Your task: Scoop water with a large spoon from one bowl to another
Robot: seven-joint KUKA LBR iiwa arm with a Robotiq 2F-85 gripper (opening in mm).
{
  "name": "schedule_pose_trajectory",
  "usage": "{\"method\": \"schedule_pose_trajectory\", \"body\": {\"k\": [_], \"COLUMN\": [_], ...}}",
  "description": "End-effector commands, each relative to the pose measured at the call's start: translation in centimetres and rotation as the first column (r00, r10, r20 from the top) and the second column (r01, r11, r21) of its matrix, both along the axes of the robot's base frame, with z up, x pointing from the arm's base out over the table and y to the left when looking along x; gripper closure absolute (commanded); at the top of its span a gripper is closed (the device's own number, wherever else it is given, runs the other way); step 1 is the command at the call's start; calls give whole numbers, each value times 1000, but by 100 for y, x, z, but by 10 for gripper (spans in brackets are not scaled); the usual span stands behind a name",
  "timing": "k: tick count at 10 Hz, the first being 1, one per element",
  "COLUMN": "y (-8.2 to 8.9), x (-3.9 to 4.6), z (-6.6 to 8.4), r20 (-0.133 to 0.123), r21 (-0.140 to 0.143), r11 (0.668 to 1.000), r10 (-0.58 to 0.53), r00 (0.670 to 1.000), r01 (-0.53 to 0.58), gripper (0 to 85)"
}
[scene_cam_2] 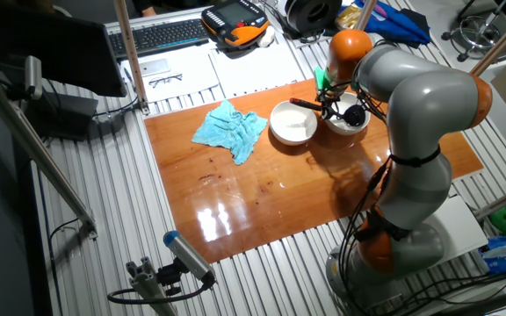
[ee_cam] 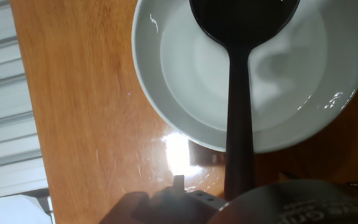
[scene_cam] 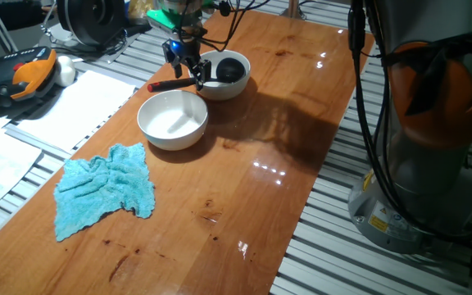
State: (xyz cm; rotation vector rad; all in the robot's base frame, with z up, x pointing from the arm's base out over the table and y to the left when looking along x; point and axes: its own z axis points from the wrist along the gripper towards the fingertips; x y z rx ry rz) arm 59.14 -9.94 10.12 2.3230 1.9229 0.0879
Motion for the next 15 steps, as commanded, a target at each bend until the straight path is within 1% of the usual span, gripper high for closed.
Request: {"method": "schedule_pose_trajectory", "body": {"k": [1, 4, 7, 10, 15], "y": [2, -3, -3, -4, 0], "x": [1, 11, 15, 29, 39], "z": [-15, -66, -85, -153, -200], "r20": [0, 2, 5, 9, 15], "r21": [0, 3, 3, 3, 2], "r11": [1000, 1000, 1000, 1000, 1000], "r10": [0, 2, 1, 8, 19], "r00": [1000, 1000, 1000, 1000, 1000], "r01": [0, -2, -1, -9, -19], "gripper": [340, 340, 340, 340, 340]}}
